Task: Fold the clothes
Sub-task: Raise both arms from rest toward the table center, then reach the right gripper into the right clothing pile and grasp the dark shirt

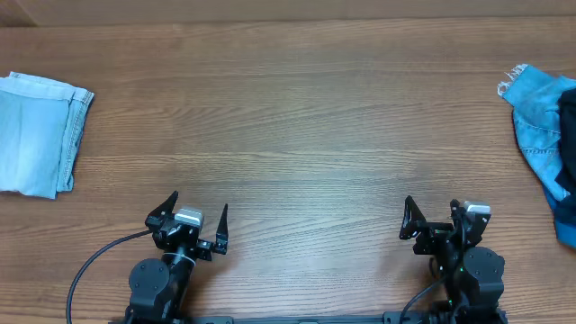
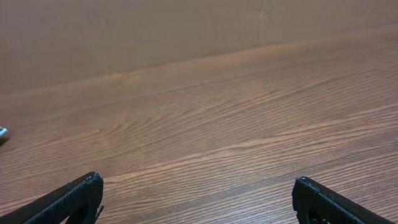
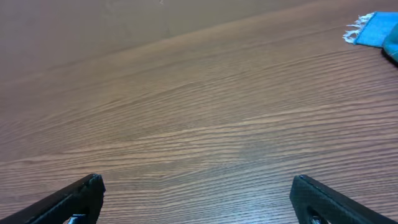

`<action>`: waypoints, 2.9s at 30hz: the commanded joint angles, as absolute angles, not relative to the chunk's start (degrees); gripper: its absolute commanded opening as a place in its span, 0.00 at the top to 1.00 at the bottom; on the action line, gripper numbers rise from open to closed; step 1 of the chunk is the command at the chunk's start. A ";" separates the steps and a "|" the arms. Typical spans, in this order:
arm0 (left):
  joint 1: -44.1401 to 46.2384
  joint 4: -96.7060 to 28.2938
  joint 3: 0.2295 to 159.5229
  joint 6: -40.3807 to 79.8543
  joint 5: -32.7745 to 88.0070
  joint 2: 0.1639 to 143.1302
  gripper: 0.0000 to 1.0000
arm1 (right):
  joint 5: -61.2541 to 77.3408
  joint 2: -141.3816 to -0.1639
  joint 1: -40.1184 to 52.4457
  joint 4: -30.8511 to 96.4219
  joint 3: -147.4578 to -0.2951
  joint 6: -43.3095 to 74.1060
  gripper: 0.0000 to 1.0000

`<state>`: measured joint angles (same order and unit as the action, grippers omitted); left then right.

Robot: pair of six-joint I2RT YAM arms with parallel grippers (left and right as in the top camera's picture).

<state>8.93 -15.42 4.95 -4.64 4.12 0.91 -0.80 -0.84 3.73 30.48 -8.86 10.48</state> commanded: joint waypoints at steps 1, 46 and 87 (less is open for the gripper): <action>9.02 -15.14 4.64 -4.08 4.47 0.27 0.00 | -0.78 -0.19 3.36 30.30 -8.29 10.72 0.00; 9.02 -15.90 13.87 8.23 14.79 3.81 0.00 | 17.34 -4.12 3.36 27.57 -16.64 14.00 0.00; 9.02 -46.72 75.92 7.31 5.41 84.79 0.00 | 5.30 -94.63 -54.41 42.89 -77.28 24.91 0.00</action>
<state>8.93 -46.76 74.52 7.55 5.72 83.74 7.84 -92.05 -54.39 44.64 -76.14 30.41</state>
